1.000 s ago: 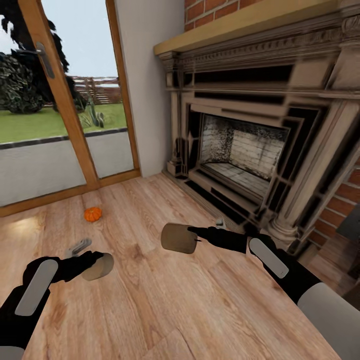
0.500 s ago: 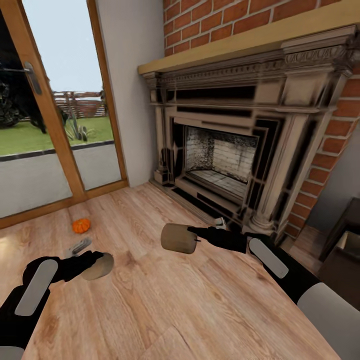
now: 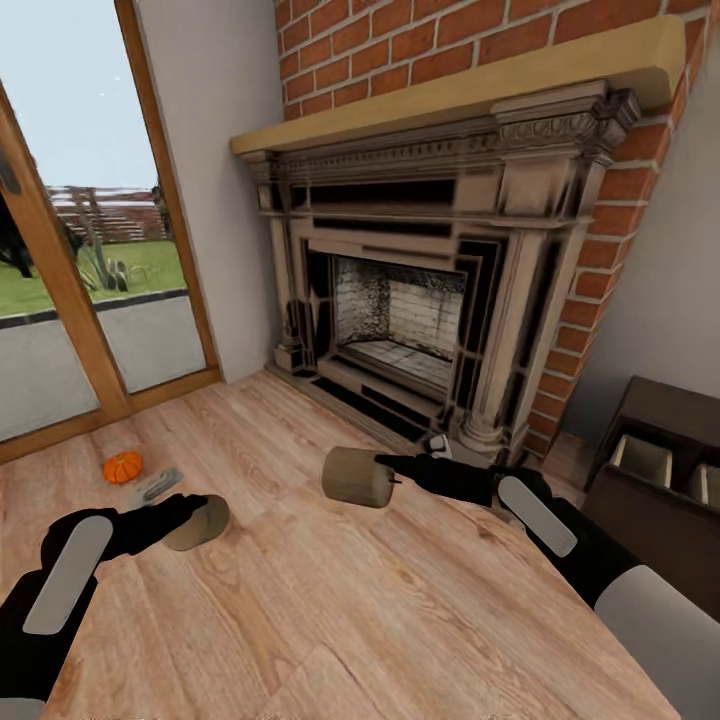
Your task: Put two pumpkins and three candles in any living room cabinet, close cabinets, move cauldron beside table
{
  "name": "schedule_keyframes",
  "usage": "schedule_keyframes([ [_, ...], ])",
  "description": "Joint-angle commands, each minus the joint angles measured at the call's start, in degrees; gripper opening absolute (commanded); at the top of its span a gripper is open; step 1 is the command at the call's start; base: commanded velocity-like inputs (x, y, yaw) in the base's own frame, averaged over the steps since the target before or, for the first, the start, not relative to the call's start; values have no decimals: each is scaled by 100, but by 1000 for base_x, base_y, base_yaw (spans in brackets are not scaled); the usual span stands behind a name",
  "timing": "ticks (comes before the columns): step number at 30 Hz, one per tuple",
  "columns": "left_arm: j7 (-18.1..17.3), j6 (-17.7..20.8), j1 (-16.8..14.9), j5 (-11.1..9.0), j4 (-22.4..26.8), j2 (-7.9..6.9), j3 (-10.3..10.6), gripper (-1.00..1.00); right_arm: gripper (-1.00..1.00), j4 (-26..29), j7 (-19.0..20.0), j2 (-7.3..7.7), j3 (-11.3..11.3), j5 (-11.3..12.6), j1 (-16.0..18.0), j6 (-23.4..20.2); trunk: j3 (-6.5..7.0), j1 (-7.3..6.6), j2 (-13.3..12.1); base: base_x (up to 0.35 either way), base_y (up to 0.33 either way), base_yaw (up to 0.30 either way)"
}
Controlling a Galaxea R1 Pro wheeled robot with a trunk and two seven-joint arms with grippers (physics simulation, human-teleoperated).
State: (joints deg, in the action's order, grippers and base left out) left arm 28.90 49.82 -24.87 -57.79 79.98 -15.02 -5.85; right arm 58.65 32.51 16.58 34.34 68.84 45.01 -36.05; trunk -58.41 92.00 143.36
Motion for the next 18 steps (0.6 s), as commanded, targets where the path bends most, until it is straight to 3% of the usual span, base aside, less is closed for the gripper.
schedule_keyframes([
  [1, 54, 11, -3, -66, 8, -1, -3, -100, -100, -1, -2, 3, 12, 60, 8, -25, 0, -4, 3, -254, 0, -215],
  [9, 45, 21, 6, -67, 4, -3, -4, -100, -100, -7, -13, 12, 12, 60, 8, -23, 8, -4, 3, -63, 0, -114],
  [13, -38, 326, 8, -100, 10, -2, -31, -100, -100, -91, -9, 30, 5, 67, 8, -23, 9, -4, 3, -2, 0, -250],
  [18, -602, 674, 10, -590, 10, -44, -547, -100, -100, -174, -4, 53, 3, 78, 8, -17, 9, -4, 3, 0, 0, -271],
])
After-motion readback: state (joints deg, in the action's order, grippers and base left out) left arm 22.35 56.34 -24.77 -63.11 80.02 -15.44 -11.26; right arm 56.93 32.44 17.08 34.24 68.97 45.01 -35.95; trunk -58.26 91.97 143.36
